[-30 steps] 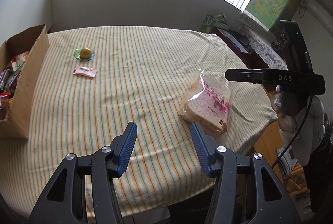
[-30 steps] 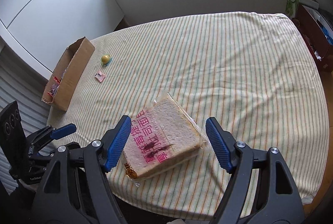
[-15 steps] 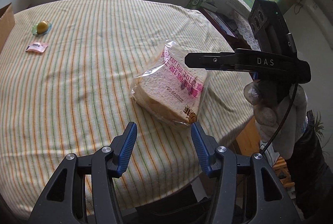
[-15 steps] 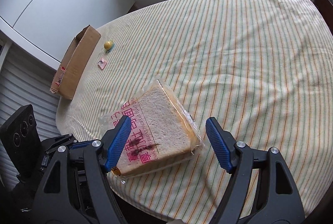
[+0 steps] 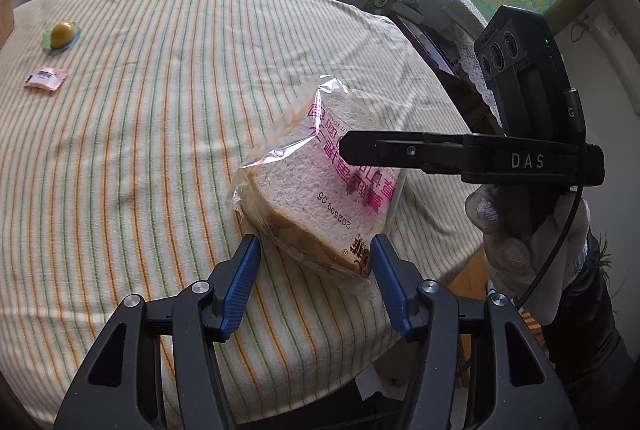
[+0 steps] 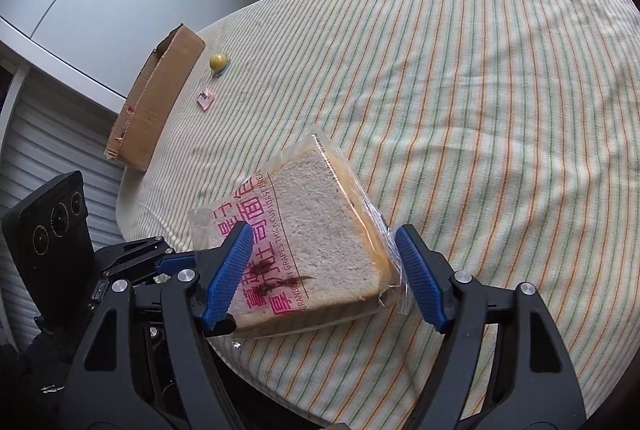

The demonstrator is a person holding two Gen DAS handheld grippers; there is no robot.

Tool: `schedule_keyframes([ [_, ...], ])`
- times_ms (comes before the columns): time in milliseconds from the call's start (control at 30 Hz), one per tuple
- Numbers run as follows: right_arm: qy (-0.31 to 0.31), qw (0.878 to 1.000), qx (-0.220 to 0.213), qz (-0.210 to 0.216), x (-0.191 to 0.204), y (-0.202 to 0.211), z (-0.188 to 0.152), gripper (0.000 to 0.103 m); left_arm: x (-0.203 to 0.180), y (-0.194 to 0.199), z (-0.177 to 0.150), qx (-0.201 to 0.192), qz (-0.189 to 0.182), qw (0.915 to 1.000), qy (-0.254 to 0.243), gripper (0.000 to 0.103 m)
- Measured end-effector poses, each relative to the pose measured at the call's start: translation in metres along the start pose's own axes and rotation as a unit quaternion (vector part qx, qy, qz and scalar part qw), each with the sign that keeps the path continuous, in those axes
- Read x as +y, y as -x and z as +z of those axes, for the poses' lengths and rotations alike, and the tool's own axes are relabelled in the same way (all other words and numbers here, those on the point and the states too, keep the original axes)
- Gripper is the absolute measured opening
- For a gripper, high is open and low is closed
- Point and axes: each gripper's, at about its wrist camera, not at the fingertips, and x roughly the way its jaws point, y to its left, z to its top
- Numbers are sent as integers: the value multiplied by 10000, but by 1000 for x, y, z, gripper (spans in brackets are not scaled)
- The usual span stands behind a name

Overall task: Organize snacks
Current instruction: 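Close both grippers together on the bagged bread loaf and lift it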

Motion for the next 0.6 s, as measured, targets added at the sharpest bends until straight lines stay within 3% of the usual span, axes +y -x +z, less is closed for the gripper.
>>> schedule_keyframes([
  [367,69,9999,74,-47,17,0,-7,63,1,4,8,-189,398,9987,-273,56],
  [600,347,9993,55,-82,51,-4,-1,61,16,30,8,-400,627,9968,-302,56],
])
